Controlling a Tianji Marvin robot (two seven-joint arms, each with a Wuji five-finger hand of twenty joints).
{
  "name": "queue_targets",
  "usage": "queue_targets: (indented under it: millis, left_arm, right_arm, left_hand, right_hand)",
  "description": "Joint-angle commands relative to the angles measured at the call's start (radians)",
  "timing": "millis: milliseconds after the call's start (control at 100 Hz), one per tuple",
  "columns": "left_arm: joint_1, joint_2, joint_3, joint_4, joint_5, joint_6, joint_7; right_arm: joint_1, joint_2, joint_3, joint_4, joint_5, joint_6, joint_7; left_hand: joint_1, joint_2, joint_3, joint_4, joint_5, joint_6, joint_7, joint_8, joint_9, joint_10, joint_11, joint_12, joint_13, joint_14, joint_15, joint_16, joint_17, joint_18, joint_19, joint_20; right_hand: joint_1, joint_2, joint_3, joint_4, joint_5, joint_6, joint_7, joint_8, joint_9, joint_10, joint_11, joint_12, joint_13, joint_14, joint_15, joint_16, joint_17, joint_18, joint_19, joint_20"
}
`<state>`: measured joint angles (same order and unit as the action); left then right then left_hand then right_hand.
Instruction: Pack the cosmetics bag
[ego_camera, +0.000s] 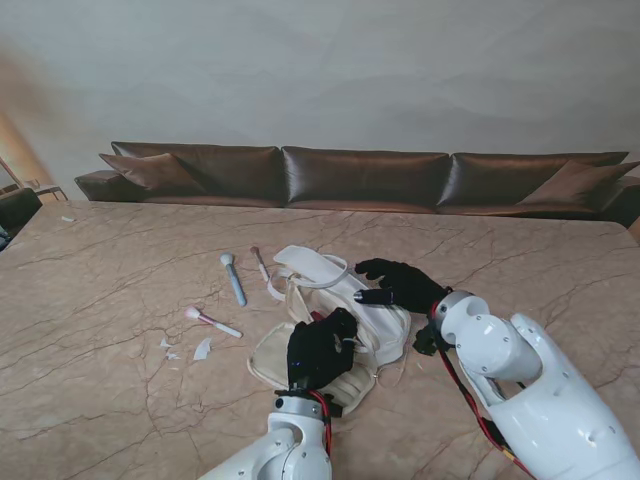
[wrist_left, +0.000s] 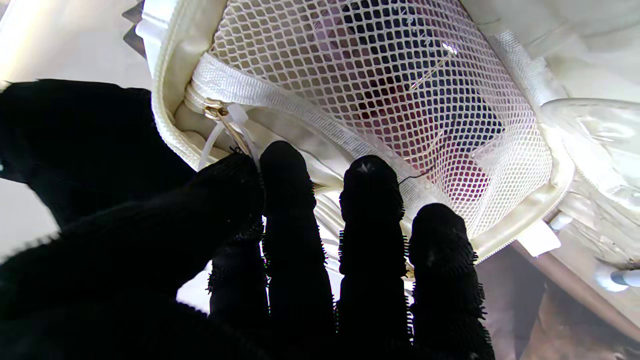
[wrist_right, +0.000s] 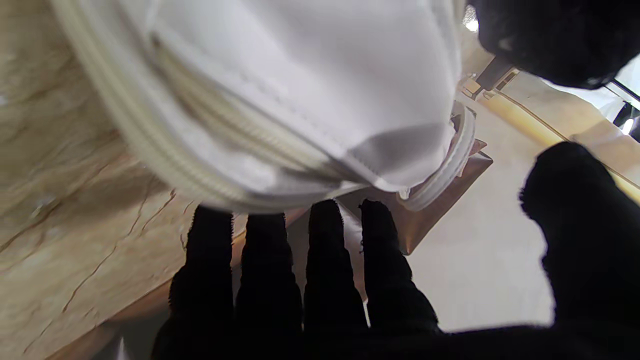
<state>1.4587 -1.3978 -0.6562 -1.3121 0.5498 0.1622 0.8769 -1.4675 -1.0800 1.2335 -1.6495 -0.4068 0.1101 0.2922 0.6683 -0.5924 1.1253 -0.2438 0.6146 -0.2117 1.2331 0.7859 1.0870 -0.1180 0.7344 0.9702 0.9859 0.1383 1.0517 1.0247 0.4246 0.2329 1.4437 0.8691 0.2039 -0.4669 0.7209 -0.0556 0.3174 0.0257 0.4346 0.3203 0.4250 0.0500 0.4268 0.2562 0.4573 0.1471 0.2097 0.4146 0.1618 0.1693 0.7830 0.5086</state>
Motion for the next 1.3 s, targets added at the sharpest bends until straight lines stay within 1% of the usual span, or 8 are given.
queue_targets:
  millis: [0, 420, 520, 990, 1120, 1160, 1210, 1290]
  left_arm:
    - [0.010, -0.006, -0.003, -0.014, -0.005, 0.005, -0.003]
    - [0.009, -0.020, -0.006, -0.018, -0.050, 0.014, -0.013]
    - [0.010, -0.023, -0.005, -0.016, -0.054, 0.016, -0.010]
    - [0.012, -0.019, -0.006, -0.021, -0.051, 0.031, -0.022]
    - [0.008, -0.020, -0.004, -0.019, -0.051, 0.034, -0.024]
    - [0.006, -0.020, -0.004, -0.019, -0.053, 0.036, -0.026]
    - [0.004, -0.022, -0.004, -0.016, -0.054, 0.039, -0.026]
    - [0.000, -0.025, -0.003, -0.011, -0.057, 0.045, -0.024]
  right_arm:
    - [-0.053, 0.006, 0.006, -0.037, -0.014, -0.005, -0.025]
    - [-0.264, 0.024, 0.054, -0.196, -0.250, -0.059, -0.045]
    - [-0.276, 0.026, 0.045, -0.192, -0.275, -0.076, -0.048]
    - [-0.213, 0.018, -0.075, -0.055, -0.479, -0.056, -0.221]
    - [-0.184, 0.010, -0.112, 0.000, -0.494, -0.030, -0.292]
    - [-0.176, 0.004, -0.123, 0.019, -0.482, -0.027, -0.323]
    - [-0.169, -0.001, -0.132, 0.036, -0.480, -0.026, -0.354]
    - [-0.161, -0.008, -0.142, 0.057, -0.478, -0.028, -0.403]
  left_hand:
    - [0.008, 0.013, 0.034, 0.058, 0.056, -0.048, 0.113, 0.059, 0.031, -0.062, 0.040, 0.021, 0.018, -0.006, 0.023, 0.014, 0.003, -0.003, 0.047, 0.022]
    - [0.042, -0.002, 0.029, 0.041, 0.072, -0.010, 0.109, 0.038, 0.055, -0.031, 0.027, 0.006, 0.051, 0.018, 0.027, 0.003, 0.027, 0.019, 0.060, 0.026]
    - [0.050, 0.002, 0.024, 0.038, 0.068, -0.005, 0.116, 0.027, 0.055, -0.035, 0.027, -0.003, 0.060, 0.012, 0.026, -0.003, 0.040, 0.017, 0.065, 0.024]
    - [0.072, -0.012, 0.046, 0.061, 0.069, -0.011, 0.124, 0.010, 0.044, -0.054, 0.033, -0.039, 0.063, 0.005, 0.018, -0.016, 0.052, 0.020, 0.071, 0.005]
    - [0.066, -0.038, 0.096, 0.069, 0.071, -0.037, 0.115, 0.018, 0.027, -0.064, 0.030, -0.054, 0.047, -0.001, -0.005, -0.025, 0.051, 0.024, 0.069, -0.004]
    - [0.072, -0.042, 0.106, 0.073, 0.071, -0.042, 0.112, 0.025, 0.022, -0.067, 0.029, -0.055, 0.040, -0.003, -0.015, -0.029, 0.052, 0.028, 0.062, -0.010]
    - [0.077, -0.043, 0.110, 0.075, 0.073, -0.042, 0.111, 0.028, 0.020, -0.069, 0.028, -0.056, 0.039, -0.003, -0.018, -0.029, 0.052, 0.032, 0.058, -0.012]
    - [0.081, -0.045, 0.111, 0.077, 0.076, -0.041, 0.112, 0.033, 0.022, -0.068, 0.034, -0.054, 0.040, -0.003, -0.017, -0.029, 0.053, 0.033, 0.057, -0.014]
  right_hand:
    - [-0.021, -0.017, -0.026, 0.010, -0.032, 0.027, -0.026, -0.032, -0.058, 0.007, -0.022, -0.011, -0.034, 0.003, -0.024, -0.016, -0.022, 0.000, -0.036, -0.004]
    - [-0.020, -0.141, 0.024, 0.007, -0.165, 0.255, -0.461, -0.024, -0.279, 0.162, -0.363, -0.178, -0.342, 0.054, -0.119, -0.103, -0.193, 0.013, -0.269, -0.010]
    - [-0.010, -0.178, 0.041, 0.008, -0.138, 0.272, -0.497, -0.329, -0.311, 0.183, -0.476, -0.266, -0.397, 0.067, -0.138, -0.123, -0.218, 0.006, -0.281, 0.004]
    - [0.055, -0.175, 0.036, 0.040, -0.133, 0.240, -0.527, -0.367, -0.312, 0.175, -0.482, -0.270, -0.375, 0.063, -0.129, -0.096, -0.188, 0.024, -0.225, 0.035]
    - [0.183, -0.070, -0.044, 0.140, -0.148, 0.205, -0.457, -0.268, -0.269, 0.109, -0.300, -0.145, -0.257, 0.057, -0.039, -0.077, -0.136, 0.048, -0.166, 0.042]
    - [0.196, -0.064, 0.050, 0.211, -0.169, 0.182, -0.443, 0.019, -0.255, 0.090, -0.194, -0.097, -0.217, 0.046, -0.019, -0.066, -0.119, 0.053, -0.141, 0.047]
    - [0.122, -0.107, 0.429, 0.057, -0.151, 0.154, -0.404, 0.193, -0.250, 0.070, -0.041, -0.036, -0.153, 0.037, 0.006, -0.053, -0.083, 0.062, -0.104, 0.064]
    - [0.139, -0.145, 0.580, 0.001, -0.072, 0.099, -0.275, 0.199, -0.195, 0.032, 0.129, 0.031, -0.052, 0.014, 0.047, -0.030, -0.019, 0.072, -0.025, 0.103]
